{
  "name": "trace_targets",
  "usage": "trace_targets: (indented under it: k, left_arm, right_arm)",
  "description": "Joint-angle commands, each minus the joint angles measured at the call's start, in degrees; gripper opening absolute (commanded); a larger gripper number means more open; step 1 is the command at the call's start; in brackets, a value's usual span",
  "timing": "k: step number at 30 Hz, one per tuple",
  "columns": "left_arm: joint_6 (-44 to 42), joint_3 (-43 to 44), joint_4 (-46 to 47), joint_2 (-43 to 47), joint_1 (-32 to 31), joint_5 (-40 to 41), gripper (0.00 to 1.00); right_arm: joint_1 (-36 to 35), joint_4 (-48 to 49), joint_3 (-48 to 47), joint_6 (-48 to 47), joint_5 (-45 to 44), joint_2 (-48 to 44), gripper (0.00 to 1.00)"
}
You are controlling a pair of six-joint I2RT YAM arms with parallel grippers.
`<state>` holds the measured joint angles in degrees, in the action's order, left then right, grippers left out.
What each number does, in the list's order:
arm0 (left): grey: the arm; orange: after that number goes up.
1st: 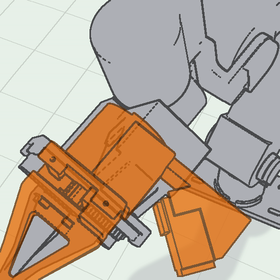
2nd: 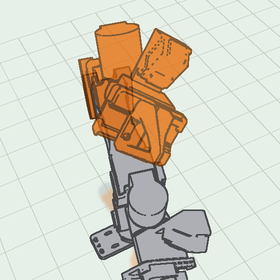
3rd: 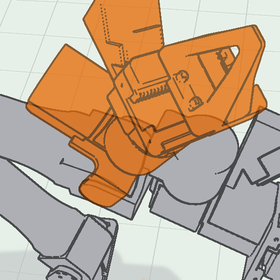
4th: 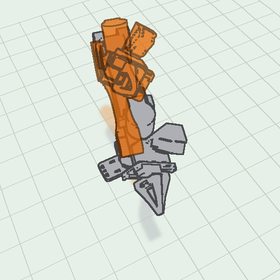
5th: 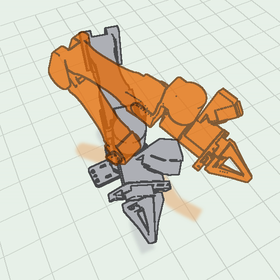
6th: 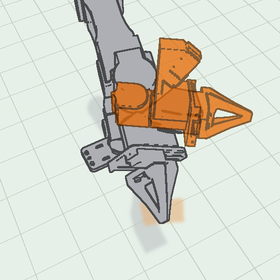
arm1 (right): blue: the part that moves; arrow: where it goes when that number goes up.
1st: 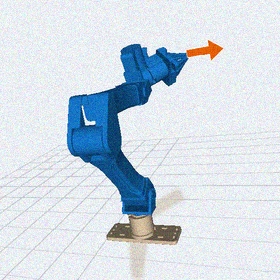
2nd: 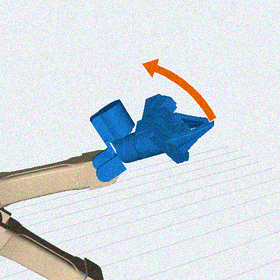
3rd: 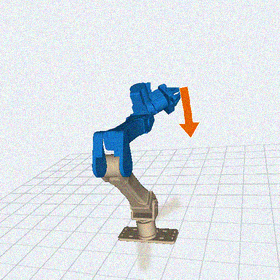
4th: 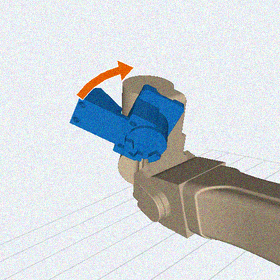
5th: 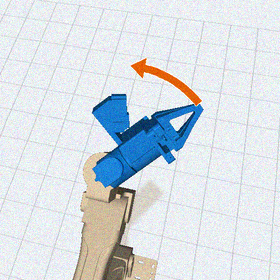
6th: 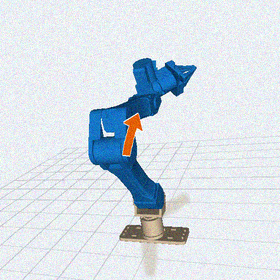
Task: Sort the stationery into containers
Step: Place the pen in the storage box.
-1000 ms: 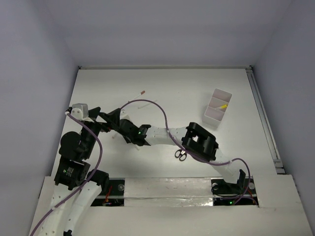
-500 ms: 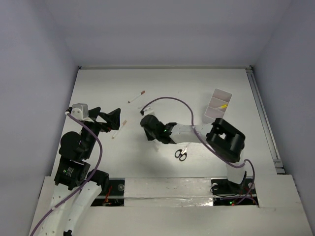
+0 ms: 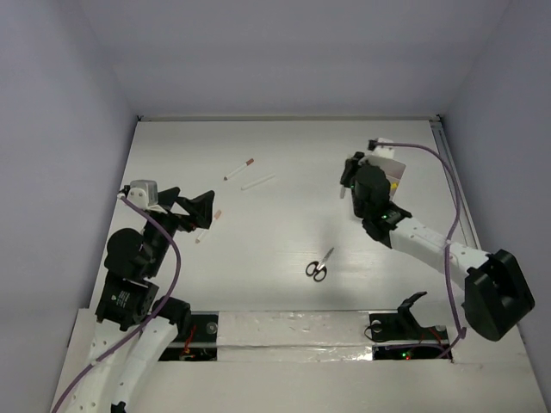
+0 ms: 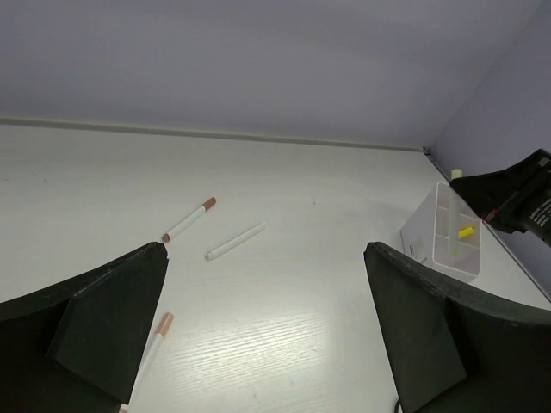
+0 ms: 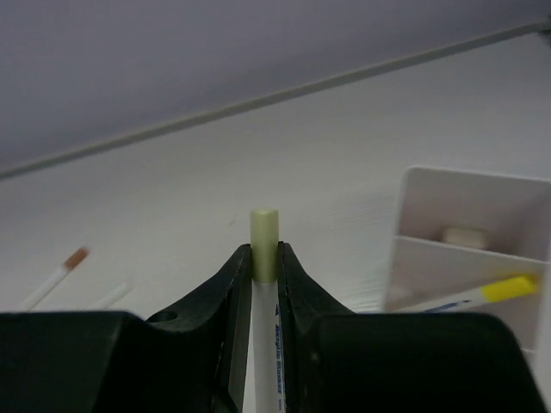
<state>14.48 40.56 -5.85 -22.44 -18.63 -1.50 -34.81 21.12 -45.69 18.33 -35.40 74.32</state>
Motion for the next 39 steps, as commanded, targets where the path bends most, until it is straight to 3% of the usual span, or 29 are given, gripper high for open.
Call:
trace_targets:
  k: [1,6,16,29,39]
  left_arm:
    - [0.37,1.63,2.77,-1.12,-0.18,-1.14,0.99]
    - [0.29,1.54,3.12,-1.91,-0.18,-2.02,0.99]
    - [0.29,1.63,3.12,-2.96,-0.18,-2.28,0.99]
    - [0.02,1.63,3.12,-3.49,-0.18,-2.54,0.99]
    - [-0.15,1.72,2.95,-3.05,0.35,-1.93,0.99]
  right_arm:
    - [5.7,11.54,3.94,-5.23,-9.95,-2.07,0.04]
    - [14.75,15.52,5.97,-5.32,-9.25,-1.64,0.04]
    - [17.84,35.64,7.38,-15.42,-12.33,7.14,0.04]
    - [17.84,40.05,6.67,-16.48,-14.43,14.8,0.05]
    - [17.84,38.64,8.87,-13.67,-14.52,14.53,0.23]
